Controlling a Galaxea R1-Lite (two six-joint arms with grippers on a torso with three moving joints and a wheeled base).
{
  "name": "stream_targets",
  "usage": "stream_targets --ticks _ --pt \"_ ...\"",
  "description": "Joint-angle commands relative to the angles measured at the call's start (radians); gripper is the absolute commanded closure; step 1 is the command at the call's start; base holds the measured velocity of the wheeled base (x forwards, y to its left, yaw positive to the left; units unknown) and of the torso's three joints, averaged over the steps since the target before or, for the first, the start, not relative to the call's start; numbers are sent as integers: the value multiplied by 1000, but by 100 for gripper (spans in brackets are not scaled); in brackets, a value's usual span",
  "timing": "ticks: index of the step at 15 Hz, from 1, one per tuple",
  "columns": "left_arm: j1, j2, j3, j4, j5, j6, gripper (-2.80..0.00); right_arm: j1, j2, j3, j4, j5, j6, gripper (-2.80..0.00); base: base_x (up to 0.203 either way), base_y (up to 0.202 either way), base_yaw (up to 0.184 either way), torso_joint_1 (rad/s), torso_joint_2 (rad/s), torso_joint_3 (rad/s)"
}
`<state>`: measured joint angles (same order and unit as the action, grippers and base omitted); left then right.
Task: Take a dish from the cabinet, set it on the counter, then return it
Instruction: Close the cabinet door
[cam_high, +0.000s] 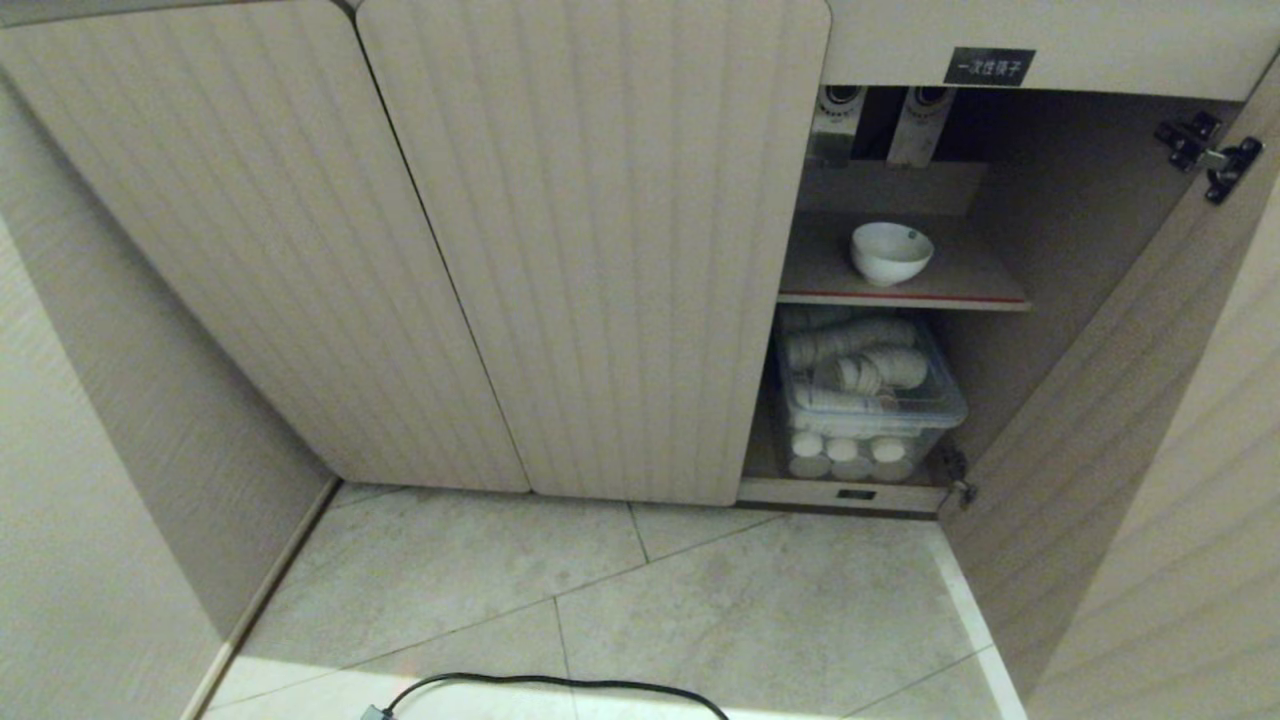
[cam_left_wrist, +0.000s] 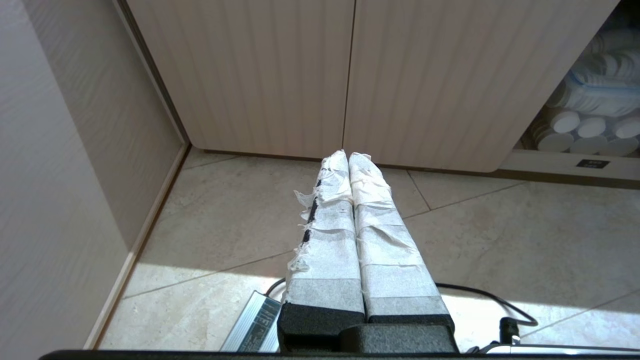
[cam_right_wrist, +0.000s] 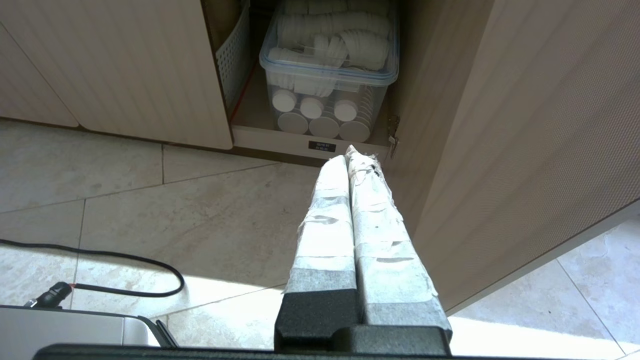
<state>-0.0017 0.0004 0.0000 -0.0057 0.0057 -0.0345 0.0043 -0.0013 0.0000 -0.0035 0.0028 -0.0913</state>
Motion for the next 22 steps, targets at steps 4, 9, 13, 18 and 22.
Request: stream_targets --ticks 4,9,13,18,22 --pt "0 0 0 0 0 -1 0 0 1 0 0 0 -2 0 0 0 0 0 0 0" --pt "0 0 0 0 0 -1 0 0 1 0 0 0 -1 0 0 0 0 0 0 0" --pt "0 0 -1 0 0 -1 0 0 1 0 0 0 -1 0 0 0 0 0 0 0" --pt "0 0 0 0 0 -1 0 0 1 0 -1 0 -2 0 1 -130 0 2 1 1" --pt "0 0 -1 0 0 -1 0 0 1 0 0 -1 -1 0 0 -195 1 3 3 1"
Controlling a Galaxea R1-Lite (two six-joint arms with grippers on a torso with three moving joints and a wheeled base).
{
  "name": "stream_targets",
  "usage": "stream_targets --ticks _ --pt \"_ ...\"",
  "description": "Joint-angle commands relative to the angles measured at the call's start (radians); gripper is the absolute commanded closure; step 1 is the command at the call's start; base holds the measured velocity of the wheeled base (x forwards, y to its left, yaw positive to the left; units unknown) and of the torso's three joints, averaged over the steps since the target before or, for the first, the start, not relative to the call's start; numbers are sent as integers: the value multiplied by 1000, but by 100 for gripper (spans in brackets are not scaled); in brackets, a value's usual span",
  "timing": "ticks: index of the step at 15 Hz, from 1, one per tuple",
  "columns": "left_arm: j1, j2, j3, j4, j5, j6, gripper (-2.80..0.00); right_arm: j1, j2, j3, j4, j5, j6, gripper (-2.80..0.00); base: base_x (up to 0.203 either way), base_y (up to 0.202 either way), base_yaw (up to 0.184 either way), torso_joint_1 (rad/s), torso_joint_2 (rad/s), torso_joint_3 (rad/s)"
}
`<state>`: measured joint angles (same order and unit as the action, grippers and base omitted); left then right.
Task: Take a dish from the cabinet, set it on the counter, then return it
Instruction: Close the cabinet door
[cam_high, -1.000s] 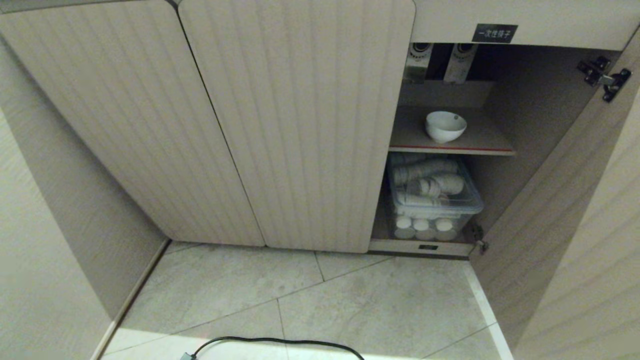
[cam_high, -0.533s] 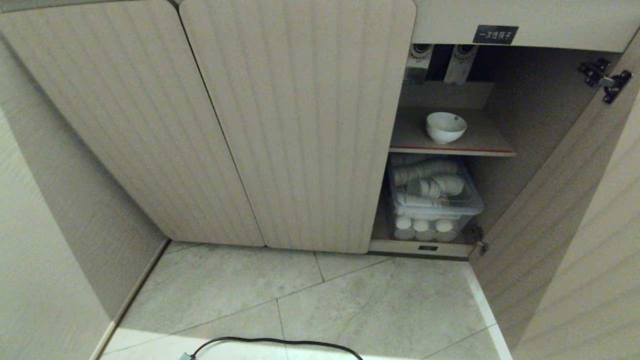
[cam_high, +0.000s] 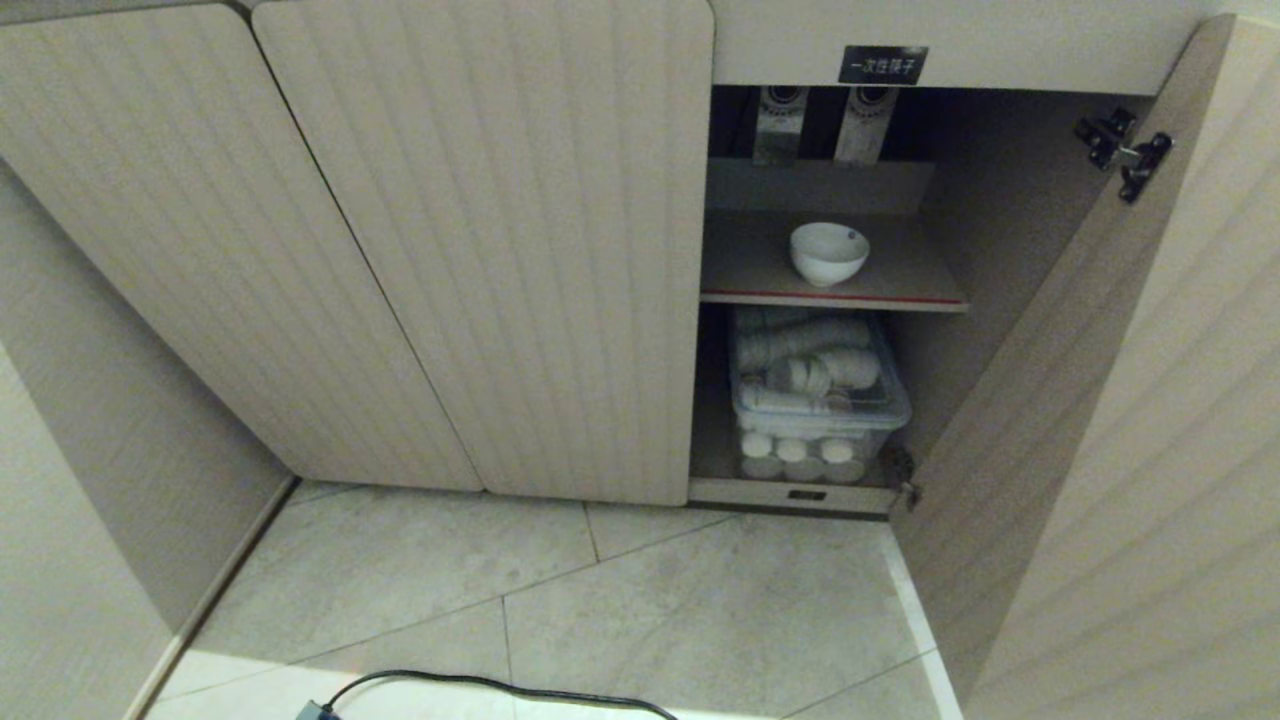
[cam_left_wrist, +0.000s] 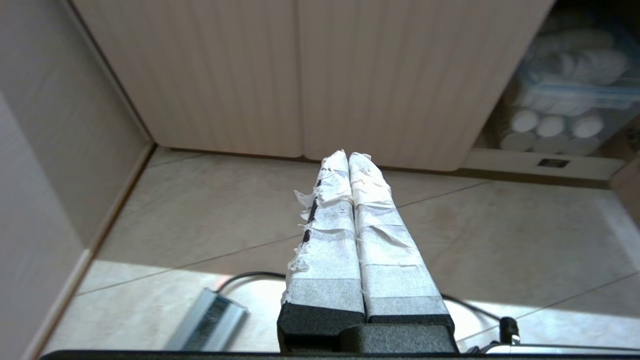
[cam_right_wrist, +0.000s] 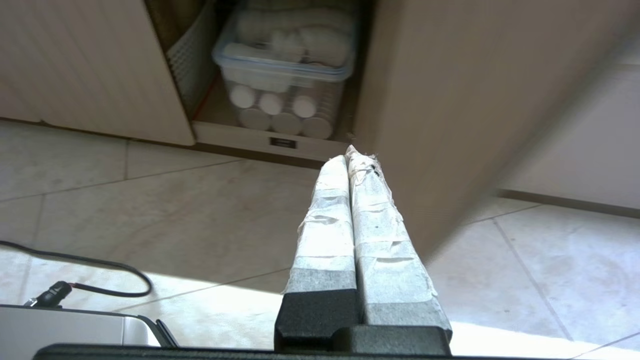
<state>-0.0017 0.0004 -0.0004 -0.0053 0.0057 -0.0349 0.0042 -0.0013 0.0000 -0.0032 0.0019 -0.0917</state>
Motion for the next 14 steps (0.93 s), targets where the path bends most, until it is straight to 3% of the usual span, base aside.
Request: stream_targets --ticks 1,5,14 --pt "0 0 0 -1 0 0 0 0 1 0 -1 1 -1 0 0 -194 0 -2 2 6" --pt "0 0 0 1 0 0 0 0 1 0 -1 1 0 0 0 -153 1 3 3 2" --pt "0 0 0 1 0 1 0 0 1 0 -1 1 0 0 0 0 0 0 0 0"
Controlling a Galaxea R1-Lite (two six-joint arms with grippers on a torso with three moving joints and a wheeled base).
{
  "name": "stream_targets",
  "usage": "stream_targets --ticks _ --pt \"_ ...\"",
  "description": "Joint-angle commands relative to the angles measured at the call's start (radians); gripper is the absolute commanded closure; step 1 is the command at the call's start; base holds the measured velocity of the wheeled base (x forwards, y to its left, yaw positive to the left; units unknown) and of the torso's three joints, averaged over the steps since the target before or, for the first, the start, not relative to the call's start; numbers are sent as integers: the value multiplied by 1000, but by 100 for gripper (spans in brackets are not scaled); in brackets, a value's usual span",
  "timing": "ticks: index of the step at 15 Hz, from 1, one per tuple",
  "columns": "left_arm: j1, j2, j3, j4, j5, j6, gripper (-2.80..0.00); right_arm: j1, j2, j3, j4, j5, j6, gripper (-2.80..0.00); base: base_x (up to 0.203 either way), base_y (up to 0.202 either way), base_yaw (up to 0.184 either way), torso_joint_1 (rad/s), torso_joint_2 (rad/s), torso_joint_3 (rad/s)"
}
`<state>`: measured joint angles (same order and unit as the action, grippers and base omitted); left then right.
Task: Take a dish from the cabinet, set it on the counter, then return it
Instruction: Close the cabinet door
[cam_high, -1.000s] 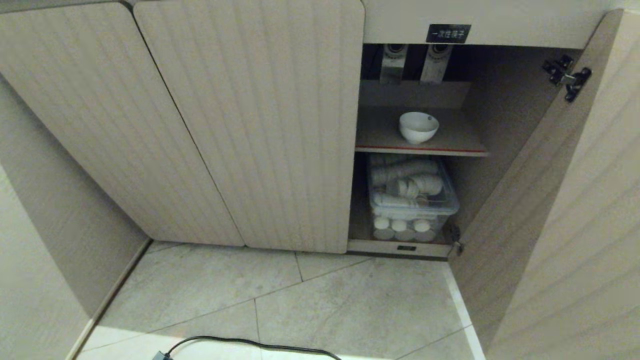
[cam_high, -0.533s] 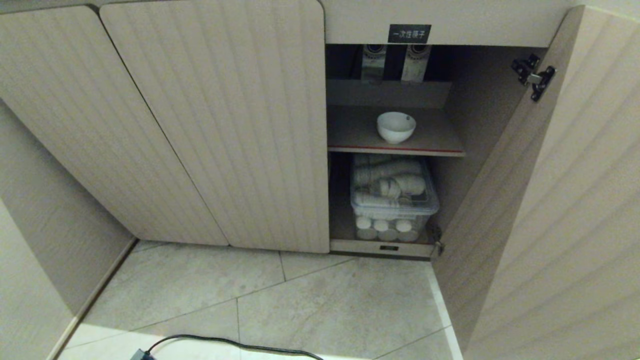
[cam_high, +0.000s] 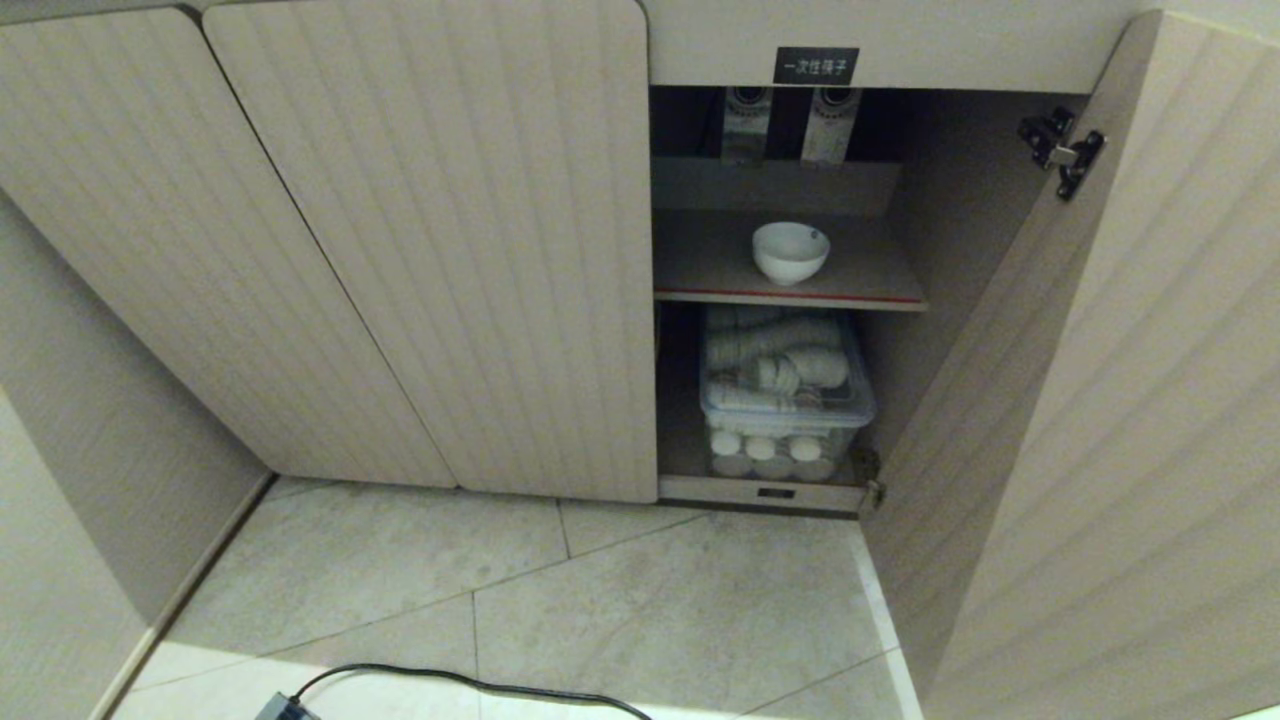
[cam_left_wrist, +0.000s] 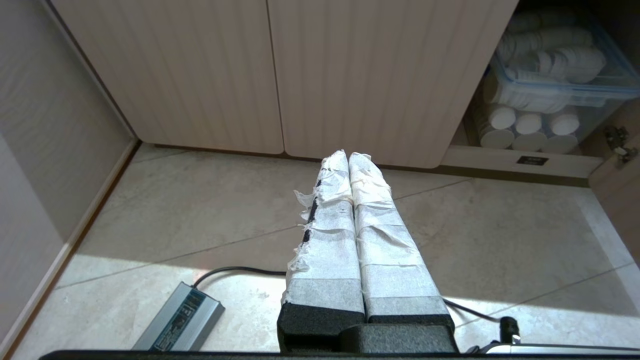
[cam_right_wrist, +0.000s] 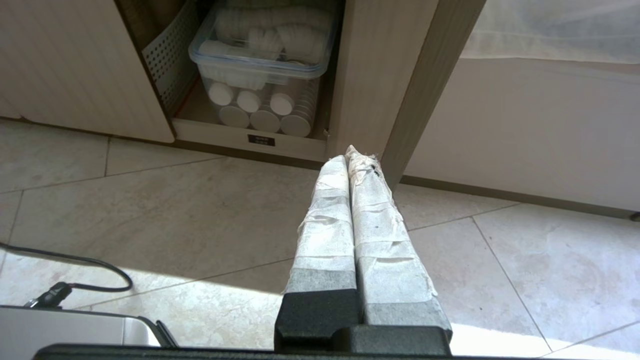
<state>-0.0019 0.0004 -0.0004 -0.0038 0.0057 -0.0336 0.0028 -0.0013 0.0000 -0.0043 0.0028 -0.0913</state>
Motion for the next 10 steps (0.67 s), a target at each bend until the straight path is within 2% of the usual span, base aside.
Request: stream_targets --ticks 1,10 --pt "0 0 0 -1 0 0 0 2 1 0 1 0 -1 0 0 0 0 0 0 0" --pt "0 0 0 -1 0 0 0 2 1 0 1 -1 -1 0 0 0 0 0 0 0"
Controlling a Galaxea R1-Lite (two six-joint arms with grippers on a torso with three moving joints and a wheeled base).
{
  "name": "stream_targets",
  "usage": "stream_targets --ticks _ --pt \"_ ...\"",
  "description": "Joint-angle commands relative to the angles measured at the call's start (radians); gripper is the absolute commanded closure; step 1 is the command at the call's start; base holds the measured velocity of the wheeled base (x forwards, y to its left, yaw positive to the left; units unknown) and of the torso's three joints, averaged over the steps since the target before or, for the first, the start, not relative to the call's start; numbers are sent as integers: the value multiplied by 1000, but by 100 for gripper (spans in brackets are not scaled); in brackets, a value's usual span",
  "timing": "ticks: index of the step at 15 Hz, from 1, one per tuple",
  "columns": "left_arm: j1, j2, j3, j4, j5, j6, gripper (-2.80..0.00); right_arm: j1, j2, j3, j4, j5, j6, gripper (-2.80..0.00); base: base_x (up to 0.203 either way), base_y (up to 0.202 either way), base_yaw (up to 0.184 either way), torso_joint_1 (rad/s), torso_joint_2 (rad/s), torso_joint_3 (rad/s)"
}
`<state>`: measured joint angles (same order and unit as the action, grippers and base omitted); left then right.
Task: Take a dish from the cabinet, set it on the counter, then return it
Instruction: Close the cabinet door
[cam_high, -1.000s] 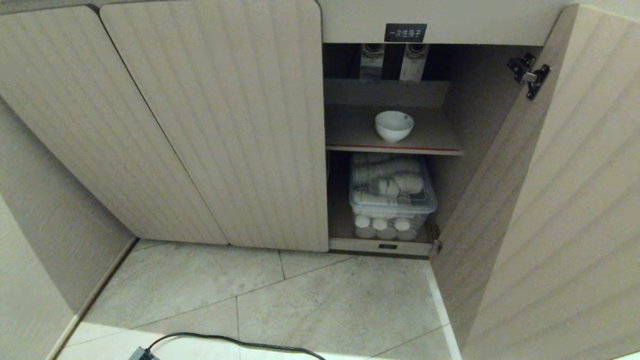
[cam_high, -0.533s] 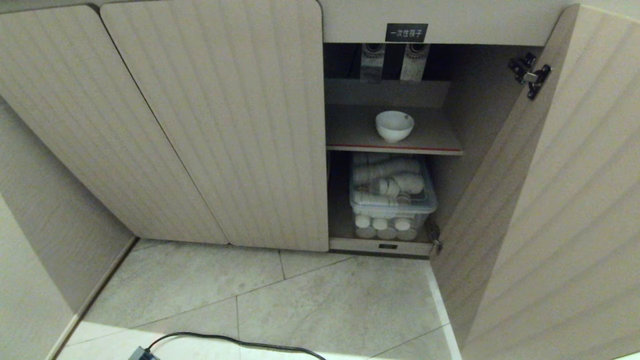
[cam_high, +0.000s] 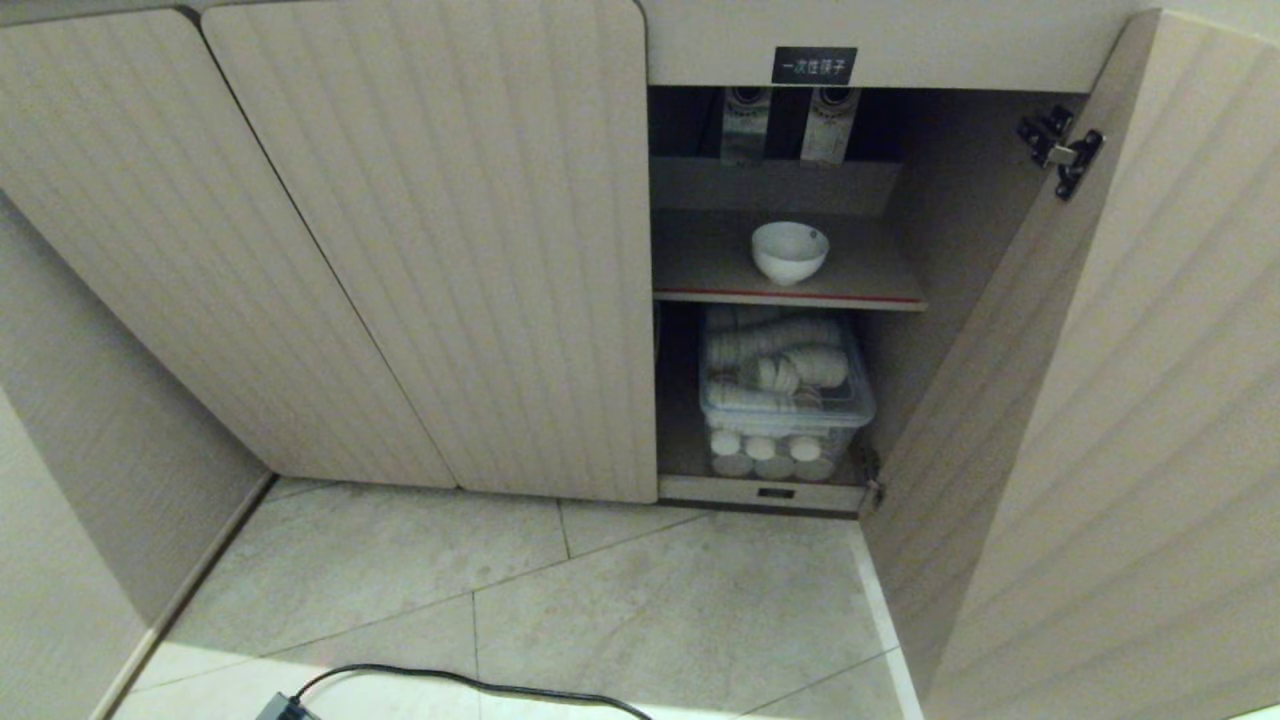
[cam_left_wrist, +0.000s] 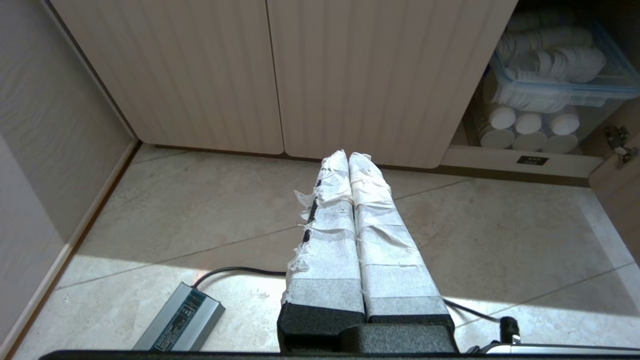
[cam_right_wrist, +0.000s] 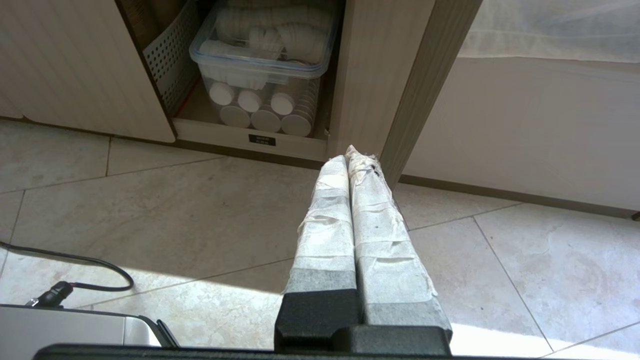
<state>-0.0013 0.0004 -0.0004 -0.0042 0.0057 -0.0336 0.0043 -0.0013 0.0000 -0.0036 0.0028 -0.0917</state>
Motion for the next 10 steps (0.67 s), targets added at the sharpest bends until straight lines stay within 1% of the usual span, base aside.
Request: stream_targets --ticks 1,6,10 --pt "0 0 -1 0 0 -1 0 0 1 0 1 0 0 0 0 0 0 0 0 0" --pt "0 0 0 0 0 0 0 0 1 0 -4 -1 -6 0 0 0 0 0 0 0" --pt "0 0 -1 0 0 -1 0 0 1 0 2 -6 58 0 0 0 0 0 0 0"
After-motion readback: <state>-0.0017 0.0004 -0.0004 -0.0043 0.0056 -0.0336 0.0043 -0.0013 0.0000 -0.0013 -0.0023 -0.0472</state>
